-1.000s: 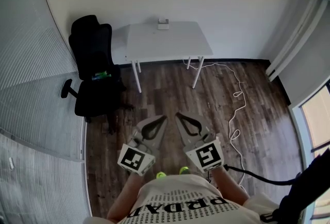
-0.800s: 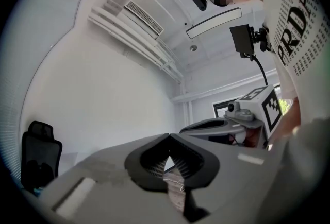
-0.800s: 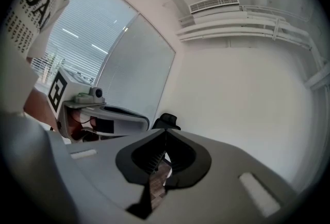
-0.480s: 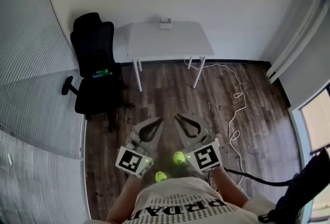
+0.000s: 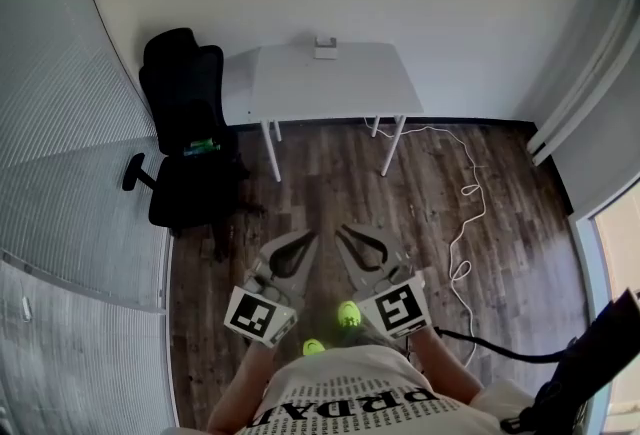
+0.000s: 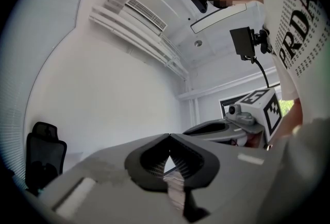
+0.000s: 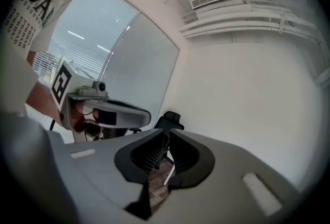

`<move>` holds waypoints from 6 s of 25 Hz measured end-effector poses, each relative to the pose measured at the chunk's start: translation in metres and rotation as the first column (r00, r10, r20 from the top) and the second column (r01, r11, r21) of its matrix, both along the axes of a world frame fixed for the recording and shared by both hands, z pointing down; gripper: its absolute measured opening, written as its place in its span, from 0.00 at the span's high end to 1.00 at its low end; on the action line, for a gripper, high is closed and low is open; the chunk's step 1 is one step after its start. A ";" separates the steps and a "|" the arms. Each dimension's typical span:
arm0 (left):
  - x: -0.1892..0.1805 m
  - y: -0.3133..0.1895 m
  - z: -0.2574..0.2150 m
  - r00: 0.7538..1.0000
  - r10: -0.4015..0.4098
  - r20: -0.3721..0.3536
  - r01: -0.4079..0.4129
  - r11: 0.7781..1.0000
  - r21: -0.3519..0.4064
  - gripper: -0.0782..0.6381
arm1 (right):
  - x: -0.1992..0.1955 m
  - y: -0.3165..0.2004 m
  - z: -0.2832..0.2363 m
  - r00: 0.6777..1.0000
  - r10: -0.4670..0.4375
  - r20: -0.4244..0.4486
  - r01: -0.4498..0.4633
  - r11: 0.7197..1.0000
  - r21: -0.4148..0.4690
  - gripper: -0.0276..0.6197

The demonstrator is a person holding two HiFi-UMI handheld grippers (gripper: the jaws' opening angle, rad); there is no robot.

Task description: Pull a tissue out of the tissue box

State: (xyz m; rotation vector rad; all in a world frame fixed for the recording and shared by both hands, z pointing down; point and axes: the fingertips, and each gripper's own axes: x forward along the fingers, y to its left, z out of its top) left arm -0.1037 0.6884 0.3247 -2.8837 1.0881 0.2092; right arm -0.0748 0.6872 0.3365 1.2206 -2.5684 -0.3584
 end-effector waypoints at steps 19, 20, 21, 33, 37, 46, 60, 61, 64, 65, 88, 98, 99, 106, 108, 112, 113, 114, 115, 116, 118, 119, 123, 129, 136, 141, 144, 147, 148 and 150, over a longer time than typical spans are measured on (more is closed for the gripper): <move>0.067 -0.121 0.007 0.997 -0.053 0.057 0.053 0.999 -0.009 0.89 | 0.074 -0.118 0.003 0.999 -0.036 0.025 0.036 0.999 -0.029 0.91; 0.071 -0.126 0.008 0.997 -0.055 0.061 0.056 0.998 -0.009 0.89 | 0.078 -0.123 0.003 0.999 -0.039 0.030 0.040 0.999 -0.030 0.91; 0.075 -0.130 0.008 0.997 -0.059 0.058 0.060 0.998 -0.010 0.89 | 0.082 -0.128 0.004 0.999 -0.042 0.034 0.043 0.999 -0.030 0.91; 0.109 -0.157 0.019 0.995 -0.069 0.065 0.070 0.997 -0.017 0.89 | 0.115 -0.154 0.014 0.998 -0.052 0.046 0.054 0.998 -0.037 0.91; 0.110 -0.169 0.017 0.997 -0.068 0.039 0.069 0.997 -0.026 0.89 | 0.116 -0.165 0.019 0.998 -0.050 0.043 0.052 0.997 -0.052 0.91; 0.102 -0.210 0.023 0.998 -0.038 0.043 0.040 0.999 -0.034 0.89 | 0.106 -0.203 0.023 0.999 -0.032 0.029 0.034 0.997 -0.070 0.91; 0.063 -0.286 0.011 1.000 0.005 0.028 -0.004 0.999 -0.040 0.89 | 0.064 -0.282 0.005 1.000 -0.008 0.001 0.008 0.998 -0.069 0.91; 0.059 -0.291 0.009 1.000 0.008 0.014 -0.007 0.999 -0.046 0.89 | 0.061 -0.287 0.005 1.000 -0.002 0.001 0.002 0.998 -0.069 0.91; 0.049 -0.308 0.005 1.000 0.020 -0.003 -0.021 0.999 -0.047 0.89 | 0.051 -0.304 0.003 1.000 0.014 0.000 -0.014 0.998 -0.068 0.91; 0.046 -0.313 0.004 1.000 0.027 0.001 -0.027 0.999 -0.043 0.89 | 0.048 -0.309 0.002 1.000 0.020 -0.001 -0.020 0.997 -0.068 0.91; -0.024 -0.403 0.044 0.996 0.088 0.018 -0.085 0.987 -0.138 0.89 | -0.009 -0.410 0.033 0.996 0.085 0.008 -0.083 0.986 -0.142 0.91; 0.042 -0.436 0.008 0.990 0.141 0.031 -0.140 0.990 -0.033 0.89 | 0.055 -0.437 -0.005 0.990 0.134 0.036 -0.132 0.990 -0.041 0.91; 0.044 -0.446 0.006 0.990 0.140 0.034 -0.138 0.990 -0.032 0.89 | 0.057 -0.447 -0.006 0.991 0.132 0.035 -0.130 0.991 -0.041 0.91; 0.054 -0.508 0.003 0.996 0.074 0.049 -0.072 0.997 -0.037 0.89 | 0.061 -0.514 -0.004 0.997 0.057 0.060 -0.054 0.997 -0.055 0.91; 0.062 -0.522 0.003 0.997 0.061 0.051 -0.059 0.997 -0.039 0.89 | 0.070 -0.529 -0.003 0.997 0.048 0.057 -0.045 0.997 -0.058 0.91; 0.079 -0.554 0.004 0.997 0.040 0.059 -0.037 0.998 -0.047 0.89 | 0.088 -0.565 0.000 0.998 0.031 0.054 -0.027 0.997 -0.069 0.91; 0.083 -0.562 0.005 0.998 0.035 0.061 -0.032 0.998 -0.051 0.89 | 0.092 -0.573 0.001 0.998 0.027 0.054 -0.023 0.997 -0.073 0.91; 0.087 -0.569 0.007 0.998 0.029 0.064 -0.026 0.998 -0.056 0.89 | 0.097 -0.581 0.002 0.998 0.024 0.054 -0.020 0.997 -0.077 0.91; 0.090 -0.576 0.008 0.998 0.024 0.067 -0.019 0.998 -0.061 0.89 | 0.101 -0.588 0.003 0.999 0.020 0.050 -0.016 0.996 -0.083 0.91; 0.093 -0.583 0.010 0.997 0.018 0.070 -0.013 0.998 -0.066 0.89 | 0.105 -0.595 0.004 0.999 0.016 0.048 -0.012 0.996 -0.088 0.91; 0.098 -0.597 0.013 0.997 0.005 0.081 0.001 0.997 -0.076 0.89 | 0.113 -0.609 0.006 0.998 0.007 0.058 -0.001 0.995 -0.095 0.91; 0.101 -0.604 0.015 0.996 -0.002 0.086 0.008 0.997 -0.080 0.89 | 0.116 -0.616 0.007 0.998 0.000 0.067 0.006 0.995 -0.097 0.91; 0.111 -0.628 0.016 0.995 -0.033 0.095 0.041 0.996 -0.078 0.89 | 0.130 -0.639 0.011 0.997 -0.025 0.067 0.031 0.994 -0.100 0.91; 0.114 -0.639 0.021 0.994 -0.055 0.098 0.063 0.994 -0.085 0.89 | 0.135 -0.653 0.012 0.997 -0.047 0.059 0.053 0.994 -0.096 0.91; 0.109 -0.674 0.023 0.995 -0.055 0.081 0.061 0.994 -0.086 0.89 | 0.122 -0.684 0.015 0.996 -0.070 0.054 0.075 0.991 -0.108 0.91; 0.102 -0.709 0.028 0.998 -0.030 0.063 0.036 0.995 -0.094 0.89 | 0.113 -0.719 0.018 0.998 -0.056 0.039 0.060 0.992 -0.112 0.91; 0.094 -0.734 0.026 0.998 -0.019 0.059 0.025 0.995 -0.095 0.89 | 0.108 -0.742 0.016 0.999 -0.040 0.029 0.043 0.993 -0.113 0.91; 0.088 -0.762 0.018 0.999 -0.006 0.053 0.010 0.996 -0.086 0.89 | 0.104 -0.771 0.010 0.999 -0.018 0.030 0.021 0.994 -0.106 0.91; 0.085 -0.771 0.017 0.999 -0.001 0.053 0.005 0.996 -0.084 0.89 | 0.102 -0.780 0.009 0.999 -0.011 0.032 0.015 0.994 -0.104 0.91; 0.078 -0.788 0.016 0.999 0.007 0.053 -0.003 0.996 -0.085 0.89 | 0.095 -0.796 0.007 0.999 -0.002 0.034 0.005 0.995 -0.103 0.91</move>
